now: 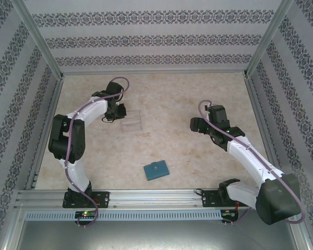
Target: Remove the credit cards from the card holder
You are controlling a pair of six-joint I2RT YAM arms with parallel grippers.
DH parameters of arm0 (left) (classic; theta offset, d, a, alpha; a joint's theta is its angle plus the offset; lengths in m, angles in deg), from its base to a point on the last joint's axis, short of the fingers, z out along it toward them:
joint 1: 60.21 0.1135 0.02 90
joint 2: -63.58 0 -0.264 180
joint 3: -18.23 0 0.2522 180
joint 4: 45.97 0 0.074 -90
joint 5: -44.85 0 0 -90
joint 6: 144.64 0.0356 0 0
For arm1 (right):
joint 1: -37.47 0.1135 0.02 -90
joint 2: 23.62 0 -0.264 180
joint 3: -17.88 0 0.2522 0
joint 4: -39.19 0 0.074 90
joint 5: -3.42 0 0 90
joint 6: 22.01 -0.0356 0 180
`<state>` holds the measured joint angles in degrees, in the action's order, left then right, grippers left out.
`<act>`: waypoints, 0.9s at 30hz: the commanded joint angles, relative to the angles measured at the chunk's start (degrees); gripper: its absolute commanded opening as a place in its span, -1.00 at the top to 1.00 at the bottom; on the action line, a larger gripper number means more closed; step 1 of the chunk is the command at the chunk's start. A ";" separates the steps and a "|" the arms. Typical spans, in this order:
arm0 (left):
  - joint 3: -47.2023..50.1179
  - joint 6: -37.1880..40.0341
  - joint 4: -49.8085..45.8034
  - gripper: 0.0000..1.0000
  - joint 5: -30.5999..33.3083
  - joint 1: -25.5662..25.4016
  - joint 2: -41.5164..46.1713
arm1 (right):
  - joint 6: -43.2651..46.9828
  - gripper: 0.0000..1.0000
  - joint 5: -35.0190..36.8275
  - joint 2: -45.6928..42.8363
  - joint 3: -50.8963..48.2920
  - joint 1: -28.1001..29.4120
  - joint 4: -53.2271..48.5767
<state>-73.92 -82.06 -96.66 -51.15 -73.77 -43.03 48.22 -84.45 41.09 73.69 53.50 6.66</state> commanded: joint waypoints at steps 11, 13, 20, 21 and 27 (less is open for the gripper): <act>-4.74 1.74 -4.85 0.71 1.10 -2.06 -4.02 | 0.43 -0.67 1.46 -1.76 1.98 0.63 -2.59; -4.97 1.60 -5.00 0.71 0.95 -2.10 -4.31 | 0.52 -0.67 1.57 -2.05 1.99 0.59 -2.83; -5.96 1.45 -5.66 0.72 0.89 -2.59 -5.20 | 0.69 -0.67 1.83 -3.11 2.19 0.68 -3.48; -6.07 1.44 -5.70 0.73 0.94 -2.69 -5.28 | 0.70 -0.66 2.01 -3.26 2.17 0.72 -3.47; -9.05 1.32 -7.81 0.76 2.40 -4.34 -5.90 | 0.61 -0.66 2.15 -3.77 2.26 0.69 -3.65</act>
<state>-80.02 -81.64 -100.97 -49.88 -76.44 -47.68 48.40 -83.81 38.47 74.23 53.50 3.86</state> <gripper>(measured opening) 0.120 0.831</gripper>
